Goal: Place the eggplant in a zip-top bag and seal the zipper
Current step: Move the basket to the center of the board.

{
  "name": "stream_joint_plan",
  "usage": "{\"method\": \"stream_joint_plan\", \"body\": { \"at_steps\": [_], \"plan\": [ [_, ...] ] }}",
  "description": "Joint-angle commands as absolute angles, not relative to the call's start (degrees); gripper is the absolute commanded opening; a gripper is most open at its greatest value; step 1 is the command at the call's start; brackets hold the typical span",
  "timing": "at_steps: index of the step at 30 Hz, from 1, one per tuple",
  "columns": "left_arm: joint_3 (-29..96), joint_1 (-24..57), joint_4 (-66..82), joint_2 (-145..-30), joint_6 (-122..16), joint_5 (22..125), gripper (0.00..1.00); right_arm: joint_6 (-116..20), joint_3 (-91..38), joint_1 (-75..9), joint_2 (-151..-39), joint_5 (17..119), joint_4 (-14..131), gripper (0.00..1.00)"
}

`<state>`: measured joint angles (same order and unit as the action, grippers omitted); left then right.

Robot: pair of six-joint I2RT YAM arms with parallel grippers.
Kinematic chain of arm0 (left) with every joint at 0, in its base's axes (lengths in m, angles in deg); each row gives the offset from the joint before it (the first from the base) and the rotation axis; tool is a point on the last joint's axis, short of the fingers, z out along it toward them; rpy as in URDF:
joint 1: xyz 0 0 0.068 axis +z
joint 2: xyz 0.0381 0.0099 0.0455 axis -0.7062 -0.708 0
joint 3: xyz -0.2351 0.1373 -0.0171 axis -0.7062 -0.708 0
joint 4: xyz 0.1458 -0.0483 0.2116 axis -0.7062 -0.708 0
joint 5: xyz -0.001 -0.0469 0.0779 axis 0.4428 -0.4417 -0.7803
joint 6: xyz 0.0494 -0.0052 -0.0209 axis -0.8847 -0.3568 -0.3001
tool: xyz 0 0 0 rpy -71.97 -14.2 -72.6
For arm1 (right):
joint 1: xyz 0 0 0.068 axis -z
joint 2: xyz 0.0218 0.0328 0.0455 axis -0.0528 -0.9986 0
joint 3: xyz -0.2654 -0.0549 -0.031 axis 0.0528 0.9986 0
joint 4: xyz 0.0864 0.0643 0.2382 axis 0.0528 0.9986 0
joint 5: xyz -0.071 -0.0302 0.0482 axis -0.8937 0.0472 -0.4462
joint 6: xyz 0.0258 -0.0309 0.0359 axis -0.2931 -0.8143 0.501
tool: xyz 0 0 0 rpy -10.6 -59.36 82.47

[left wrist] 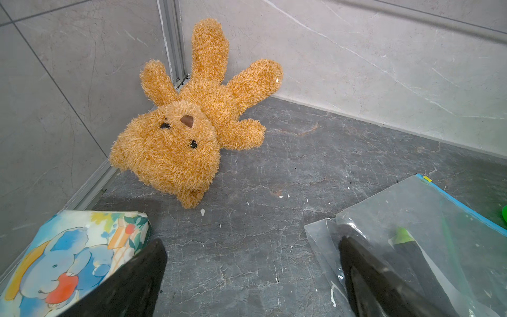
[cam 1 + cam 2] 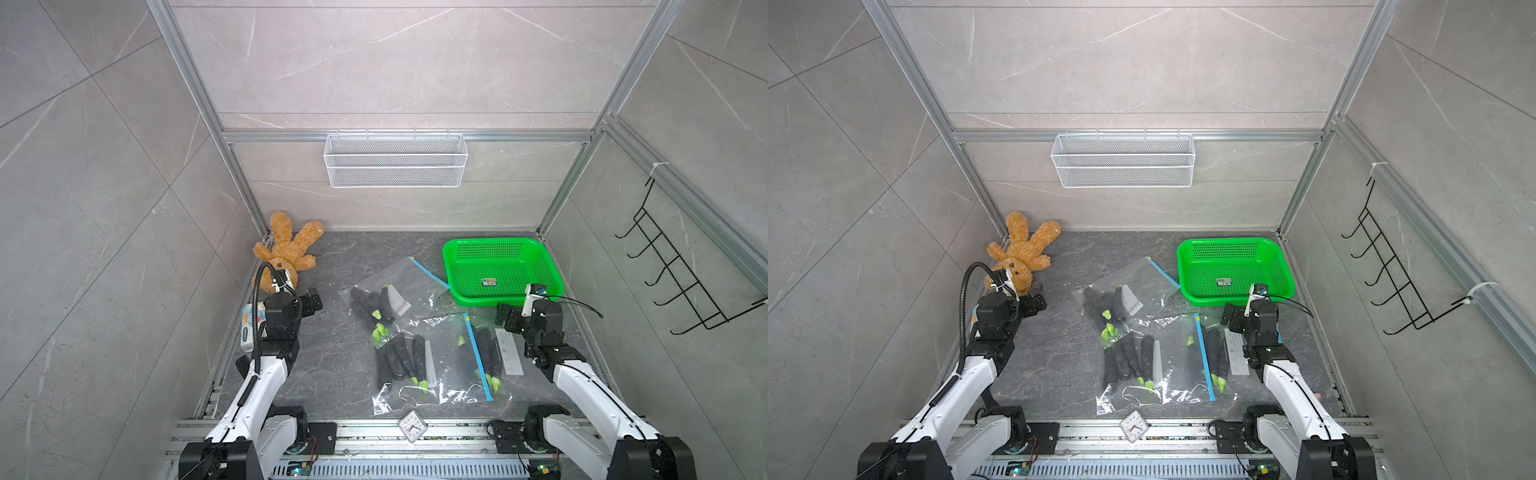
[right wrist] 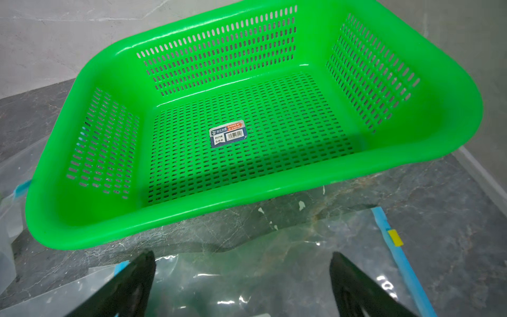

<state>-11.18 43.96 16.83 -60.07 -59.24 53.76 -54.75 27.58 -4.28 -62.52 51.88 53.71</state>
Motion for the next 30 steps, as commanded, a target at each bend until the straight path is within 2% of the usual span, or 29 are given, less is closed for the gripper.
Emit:
{"method": "stream_joint_plan", "body": {
  "at_steps": [1,30],
  "plan": [
    [-11.6,44.2,20.5,-60.4,-61.3,52.7,1.0,-60.0,31.7,-4.1,-64.4,49.9,45.5,1.0],
    [-13.8,45.0,31.6,-71.5,-65.6,54.0,1.0,-62.3,25.9,-4.1,-88.3,55.2,20.2,1.0]
  ]
}}
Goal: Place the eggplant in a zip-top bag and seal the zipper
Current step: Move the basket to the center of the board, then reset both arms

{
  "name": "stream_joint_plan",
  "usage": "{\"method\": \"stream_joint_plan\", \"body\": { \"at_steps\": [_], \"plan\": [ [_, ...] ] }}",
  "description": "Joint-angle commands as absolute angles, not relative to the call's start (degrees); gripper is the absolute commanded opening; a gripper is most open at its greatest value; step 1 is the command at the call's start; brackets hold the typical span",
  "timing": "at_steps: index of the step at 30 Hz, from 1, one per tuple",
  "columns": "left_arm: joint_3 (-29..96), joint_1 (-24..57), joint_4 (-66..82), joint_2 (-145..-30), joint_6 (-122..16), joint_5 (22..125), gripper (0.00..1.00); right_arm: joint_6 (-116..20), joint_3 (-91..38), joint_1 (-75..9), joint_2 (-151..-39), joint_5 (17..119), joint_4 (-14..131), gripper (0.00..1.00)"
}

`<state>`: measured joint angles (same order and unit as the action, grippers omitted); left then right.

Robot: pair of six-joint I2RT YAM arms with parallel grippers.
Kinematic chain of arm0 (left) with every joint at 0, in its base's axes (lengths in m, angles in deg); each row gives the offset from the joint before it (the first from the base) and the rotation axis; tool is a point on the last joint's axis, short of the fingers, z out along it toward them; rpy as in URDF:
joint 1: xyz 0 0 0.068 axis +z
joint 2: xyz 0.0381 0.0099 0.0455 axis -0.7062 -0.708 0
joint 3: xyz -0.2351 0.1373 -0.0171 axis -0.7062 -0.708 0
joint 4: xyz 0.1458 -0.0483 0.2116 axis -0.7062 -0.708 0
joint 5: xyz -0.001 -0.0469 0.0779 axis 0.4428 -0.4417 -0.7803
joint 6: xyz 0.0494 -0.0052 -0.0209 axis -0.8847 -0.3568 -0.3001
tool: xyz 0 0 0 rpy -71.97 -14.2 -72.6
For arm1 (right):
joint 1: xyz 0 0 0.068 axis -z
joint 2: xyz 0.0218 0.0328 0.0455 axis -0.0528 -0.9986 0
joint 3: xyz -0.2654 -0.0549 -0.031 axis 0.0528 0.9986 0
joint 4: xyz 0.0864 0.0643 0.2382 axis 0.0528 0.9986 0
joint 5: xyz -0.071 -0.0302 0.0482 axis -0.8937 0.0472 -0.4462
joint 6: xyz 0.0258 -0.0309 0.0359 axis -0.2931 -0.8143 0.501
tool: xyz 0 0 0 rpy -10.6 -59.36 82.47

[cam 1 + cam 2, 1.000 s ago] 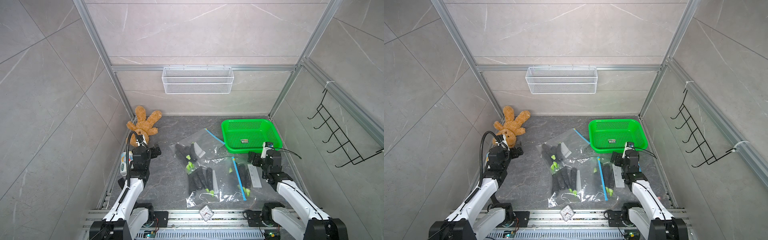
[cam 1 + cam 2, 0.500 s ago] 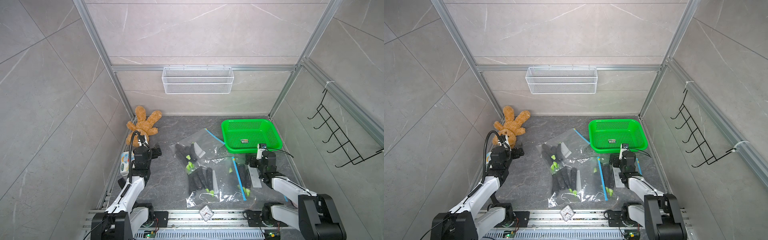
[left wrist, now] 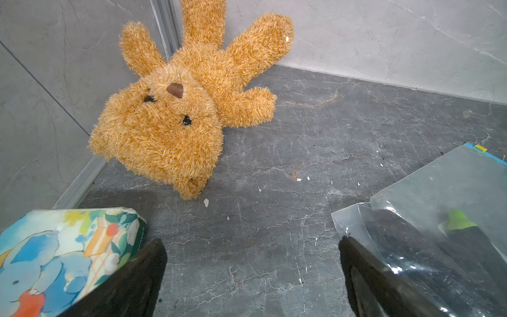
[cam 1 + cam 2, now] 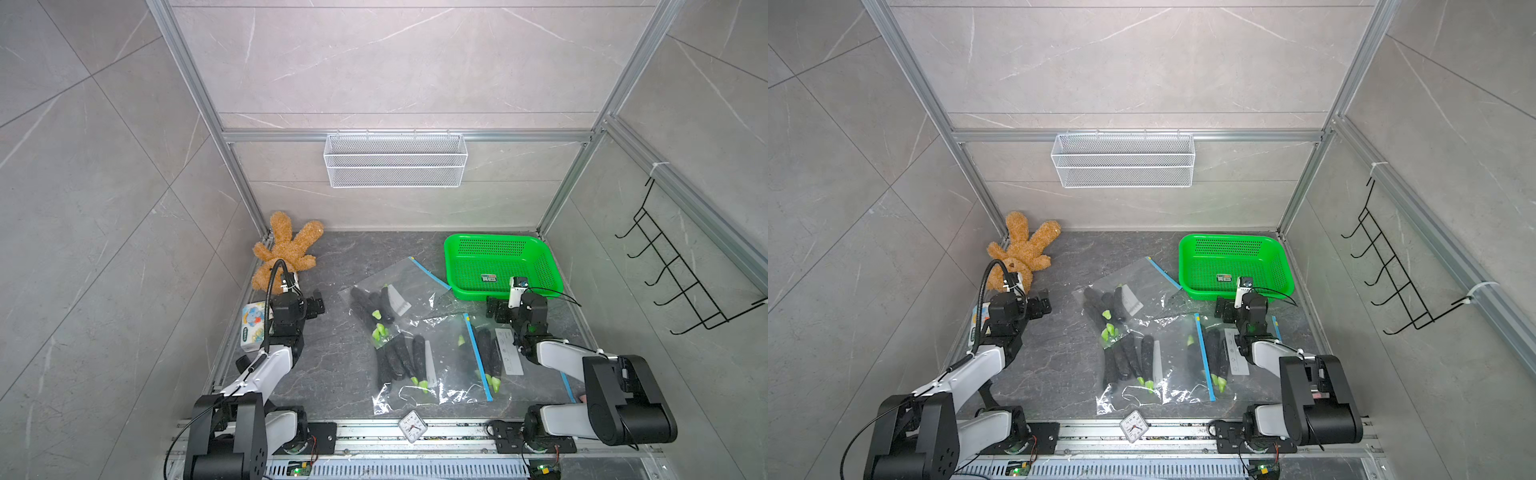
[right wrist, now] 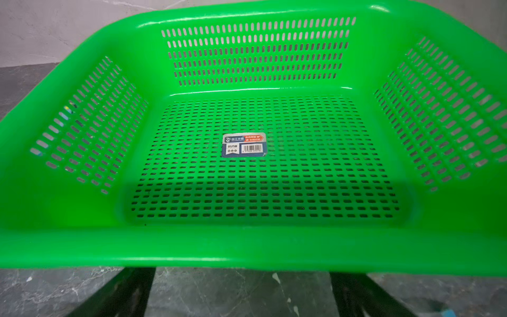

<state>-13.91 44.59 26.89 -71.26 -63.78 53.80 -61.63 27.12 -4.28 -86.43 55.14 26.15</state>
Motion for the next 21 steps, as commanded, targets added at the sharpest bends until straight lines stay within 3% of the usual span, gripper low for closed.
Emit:
{"method": "stream_joint_plan", "body": {
  "at_steps": [1,10,21],
  "plan": [
    [-13.8,45.0,31.5,-71.6,-65.7,54.0,1.0,-62.2,26.3,-4.1,-89.6,55.1,18.0,1.0],
    [-14.5,46.2,34.8,-73.4,-66.3,55.4,1.0,-62.4,31.2,-4.1,-94.0,55.4,4.8,1.0],
    [-17.4,47.7,41.5,-78.7,-68.2,55.7,1.0,-62.7,31.3,-4.0,-94.0,56.0,4.9,1.0]
  ]
}}
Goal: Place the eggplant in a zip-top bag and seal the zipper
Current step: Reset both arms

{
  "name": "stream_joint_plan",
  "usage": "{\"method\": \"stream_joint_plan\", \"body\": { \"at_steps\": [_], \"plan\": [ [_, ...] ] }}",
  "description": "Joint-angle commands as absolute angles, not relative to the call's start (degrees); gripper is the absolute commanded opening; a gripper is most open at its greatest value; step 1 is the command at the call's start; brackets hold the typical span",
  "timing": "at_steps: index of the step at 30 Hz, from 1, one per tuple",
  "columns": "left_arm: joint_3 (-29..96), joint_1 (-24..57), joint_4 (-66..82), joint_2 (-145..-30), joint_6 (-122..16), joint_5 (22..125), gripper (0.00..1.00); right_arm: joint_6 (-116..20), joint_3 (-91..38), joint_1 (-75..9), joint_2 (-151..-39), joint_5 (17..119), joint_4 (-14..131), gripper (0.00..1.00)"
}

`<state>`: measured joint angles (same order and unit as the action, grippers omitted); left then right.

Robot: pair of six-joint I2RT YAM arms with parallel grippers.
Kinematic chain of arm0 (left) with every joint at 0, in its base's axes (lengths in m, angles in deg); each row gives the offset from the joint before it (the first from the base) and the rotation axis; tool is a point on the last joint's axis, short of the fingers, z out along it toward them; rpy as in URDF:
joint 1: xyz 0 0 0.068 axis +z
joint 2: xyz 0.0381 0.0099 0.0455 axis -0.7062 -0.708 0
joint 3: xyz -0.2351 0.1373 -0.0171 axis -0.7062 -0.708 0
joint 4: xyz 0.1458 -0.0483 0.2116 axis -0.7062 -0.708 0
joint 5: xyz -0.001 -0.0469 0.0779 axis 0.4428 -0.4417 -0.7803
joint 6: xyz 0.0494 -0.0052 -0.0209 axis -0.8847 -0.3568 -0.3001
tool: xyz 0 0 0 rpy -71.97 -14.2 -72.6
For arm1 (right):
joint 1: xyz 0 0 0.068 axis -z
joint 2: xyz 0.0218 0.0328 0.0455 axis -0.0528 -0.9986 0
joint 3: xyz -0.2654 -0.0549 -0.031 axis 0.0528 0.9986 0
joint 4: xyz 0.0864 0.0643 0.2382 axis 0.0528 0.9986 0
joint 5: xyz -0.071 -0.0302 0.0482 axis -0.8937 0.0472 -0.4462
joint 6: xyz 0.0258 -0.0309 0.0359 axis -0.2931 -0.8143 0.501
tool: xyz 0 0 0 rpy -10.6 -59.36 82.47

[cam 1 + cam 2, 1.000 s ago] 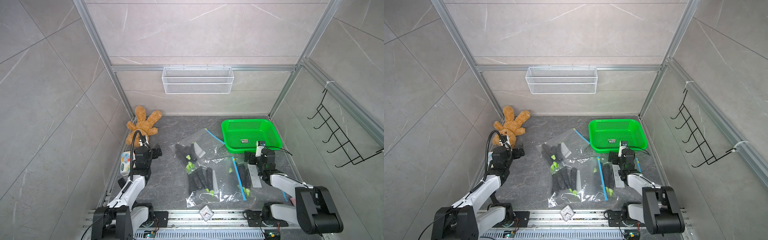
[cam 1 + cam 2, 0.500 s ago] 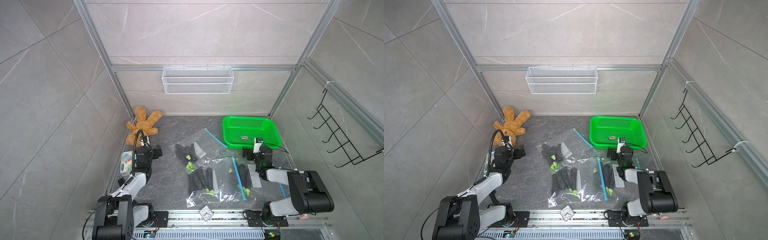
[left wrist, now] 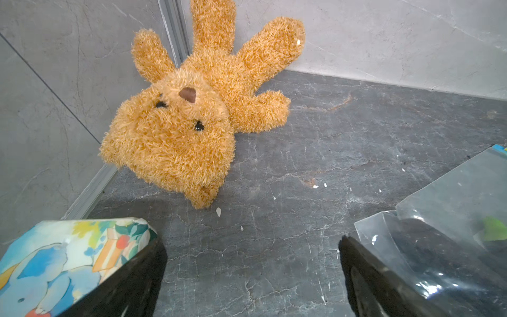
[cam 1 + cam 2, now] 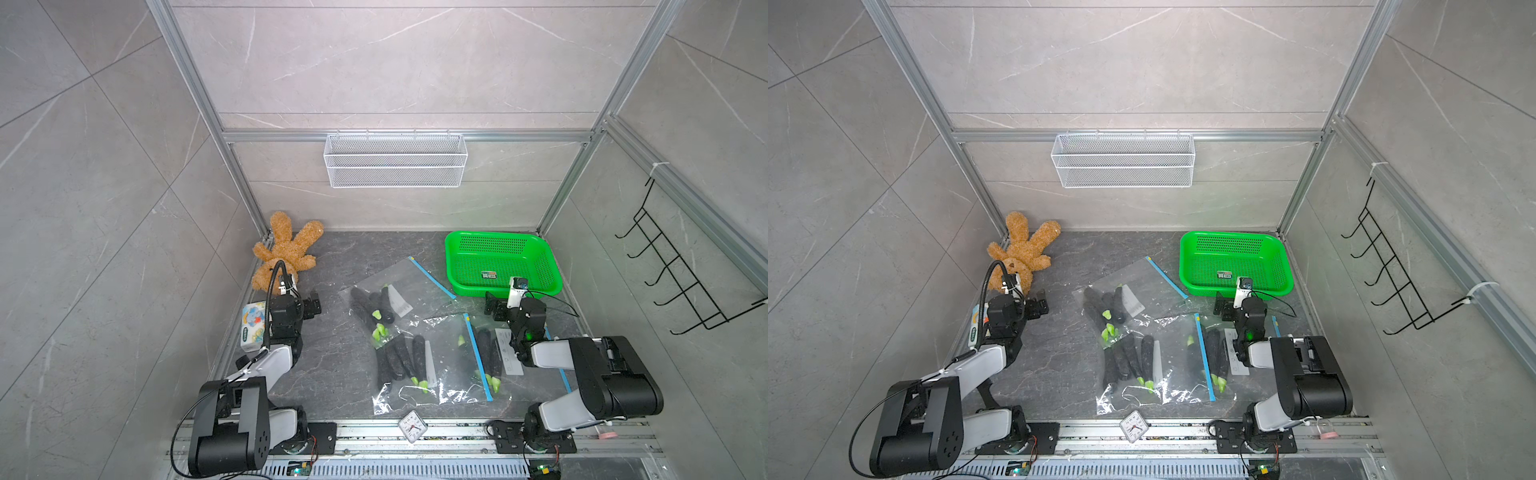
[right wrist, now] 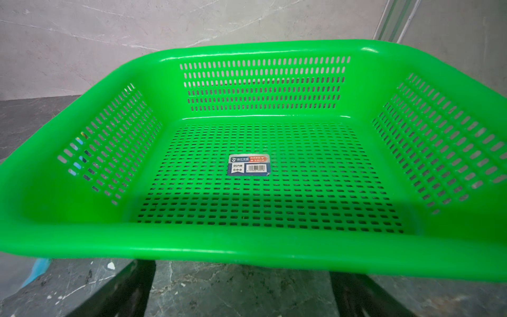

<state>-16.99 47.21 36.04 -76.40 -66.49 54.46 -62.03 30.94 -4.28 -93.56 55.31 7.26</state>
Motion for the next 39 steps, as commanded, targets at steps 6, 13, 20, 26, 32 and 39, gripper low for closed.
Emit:
{"method": "stream_joint_plan", "body": {
  "at_steps": [6,13,20,26,32,39],
  "plan": [
    [-19.8,48.8,52.2,-87.0,-68.2,58.6,1.0,-63.4,31.0,-4.0,-94.1,57.7,5.5,1.0],
    [-19.1,49.8,52.2,-89.1,-67.6,60.0,1.0,-63.5,30.7,-4.1,-94.1,58.3,5.9,1.0],
    [-19.0,49.7,52.6,-89.3,-67.8,59.2,1.0,-63.5,30.8,-4.1,-94.0,57.7,6.0,1.0],
    [-19.0,49.6,52.5,-89.3,-67.8,59.2,1.0,-63.5,30.6,-4.1,-94.0,57.8,6.2,1.0],
    [-19.0,49.6,52.4,-89.3,-67.8,59.1,1.0,-63.6,30.4,-4.2,-94.1,57.8,6.4,1.0],
    [-18.9,49.5,52.4,-89.3,-67.9,59.0,1.0,-63.5,30.5,-4.5,-94.1,57.0,6.4,1.0]
  ]
}}
